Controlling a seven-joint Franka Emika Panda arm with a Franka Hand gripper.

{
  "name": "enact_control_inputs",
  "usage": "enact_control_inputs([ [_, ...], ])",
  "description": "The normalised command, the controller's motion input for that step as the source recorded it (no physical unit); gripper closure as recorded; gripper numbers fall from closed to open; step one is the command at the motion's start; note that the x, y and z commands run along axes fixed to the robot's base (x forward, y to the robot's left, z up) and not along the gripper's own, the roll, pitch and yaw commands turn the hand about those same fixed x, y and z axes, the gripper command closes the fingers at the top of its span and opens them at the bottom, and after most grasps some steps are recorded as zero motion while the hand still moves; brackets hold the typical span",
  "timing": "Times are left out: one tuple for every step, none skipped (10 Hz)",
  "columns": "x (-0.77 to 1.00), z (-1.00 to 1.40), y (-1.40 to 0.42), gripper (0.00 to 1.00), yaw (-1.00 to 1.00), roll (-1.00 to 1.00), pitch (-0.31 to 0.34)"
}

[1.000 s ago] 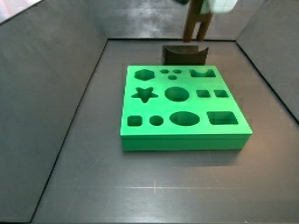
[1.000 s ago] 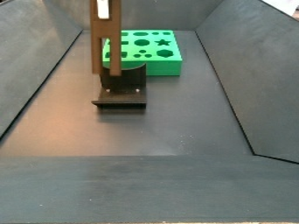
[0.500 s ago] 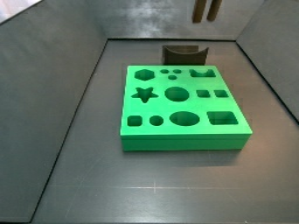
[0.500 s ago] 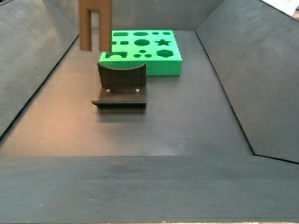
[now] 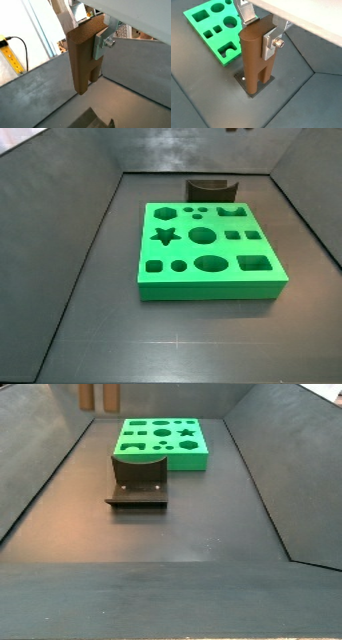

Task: Pick up the square-circle object. Move up. Place the square-circle object on the fixture. Regrasp the square-circle object. Move to above the board. Insert the square-circle object.
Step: Move to above the board.

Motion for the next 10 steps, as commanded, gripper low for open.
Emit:
enact_control_inputs([
  [0.03, 0.2, -0.01, 1.0, 0.04, -0.05, 0.132],
  [-0.85, 0.08, -1.0, 1.0, 1.0, -0.3, 0.086],
  [-0.85, 0.08, -1.0, 1.0, 1.0, -0.3, 0.072],
  [-0.87, 0.08, -1.0, 1.0, 1.0, -0.29, 0.043],
  [-0.89, 0.06, -1.0, 1.0, 1.0, -0.3, 0.024],
  [-0.89, 0.09, -1.0, 1.0, 1.0, -0.29, -0.002],
  [-0.9, 0.08, -1.0, 1.0, 1.0, -0.28, -0.023],
  [-0.91, 0.08, -1.0, 1.0, 1.0, -0.28, -0.034],
  [-0.93, 0.09, -1.0, 1.0, 1.0, -0.27, -0.061],
  [-0.59, 0.07, -0.6, 1.0, 1.0, -0.25, -0.089],
])
